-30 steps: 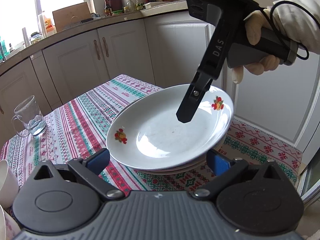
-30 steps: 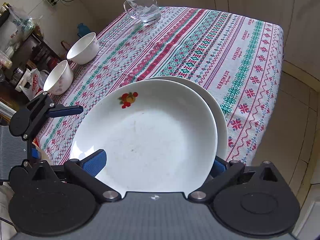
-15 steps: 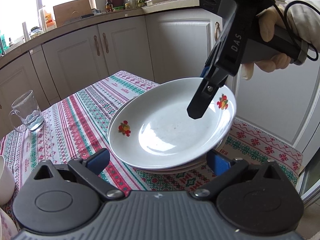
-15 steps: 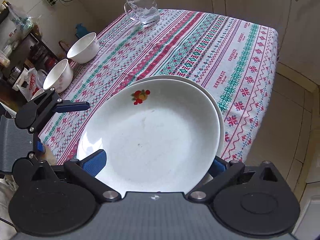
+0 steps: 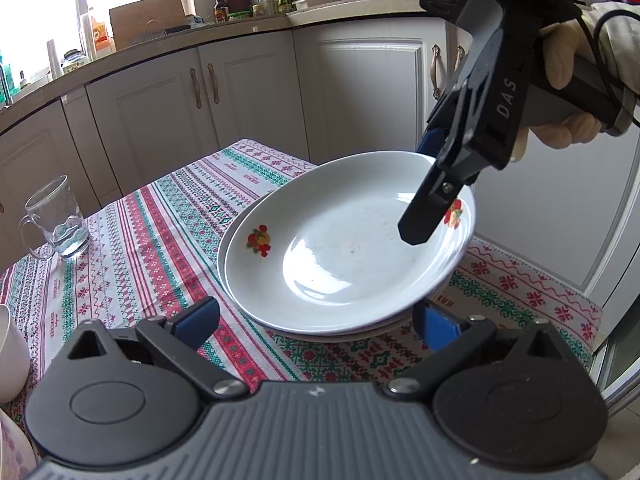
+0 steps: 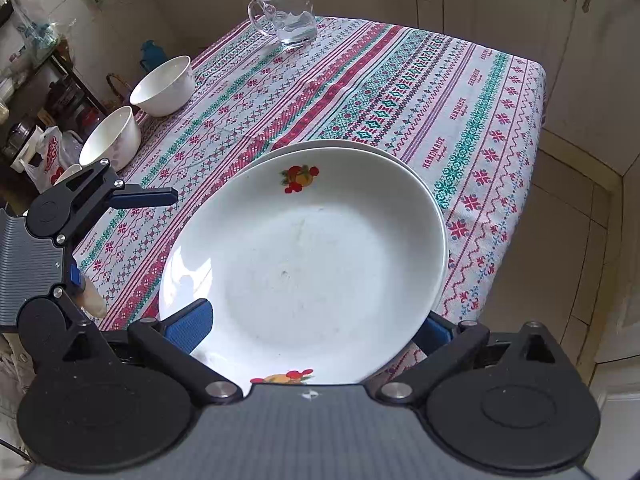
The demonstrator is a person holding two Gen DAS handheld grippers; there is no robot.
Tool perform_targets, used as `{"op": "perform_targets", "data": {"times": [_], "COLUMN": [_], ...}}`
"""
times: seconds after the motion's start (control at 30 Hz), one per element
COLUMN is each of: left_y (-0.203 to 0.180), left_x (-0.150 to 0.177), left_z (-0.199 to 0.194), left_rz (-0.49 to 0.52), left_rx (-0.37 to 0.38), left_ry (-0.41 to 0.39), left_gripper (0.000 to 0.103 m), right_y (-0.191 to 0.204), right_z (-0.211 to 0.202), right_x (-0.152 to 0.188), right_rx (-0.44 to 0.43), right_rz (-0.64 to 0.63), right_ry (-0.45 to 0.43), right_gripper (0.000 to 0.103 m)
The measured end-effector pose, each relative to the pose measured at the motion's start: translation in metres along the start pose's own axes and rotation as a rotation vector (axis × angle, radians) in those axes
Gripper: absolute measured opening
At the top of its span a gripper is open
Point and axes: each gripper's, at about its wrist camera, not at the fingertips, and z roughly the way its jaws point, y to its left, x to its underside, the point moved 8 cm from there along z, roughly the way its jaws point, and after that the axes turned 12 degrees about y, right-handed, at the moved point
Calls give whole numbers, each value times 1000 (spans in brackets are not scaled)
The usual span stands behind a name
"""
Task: Organize plates and bowls
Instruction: 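Lower the held plate with the right tool onto the plate stack, then open the right tool to release the plate on the stack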
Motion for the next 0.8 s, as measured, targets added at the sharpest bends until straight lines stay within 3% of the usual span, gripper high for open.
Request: {"op": "perform_targets", "data": {"times": [0.53, 0.8], "left_y": [-3, -2], "left_x": [1, 2], "left_z": [-4, -4], "left_rz": [0, -1], "left_rx": [-6, -9], "left_ry": [3, 0], "left_gripper": [102, 102], "right_y": [9, 10], "right_z": [0, 2], "right_x": [16, 27], "right_rx": [61, 51], "right_rz": [0, 13], "right_ry": [-8, -24], "right_gripper": [103, 103]}}
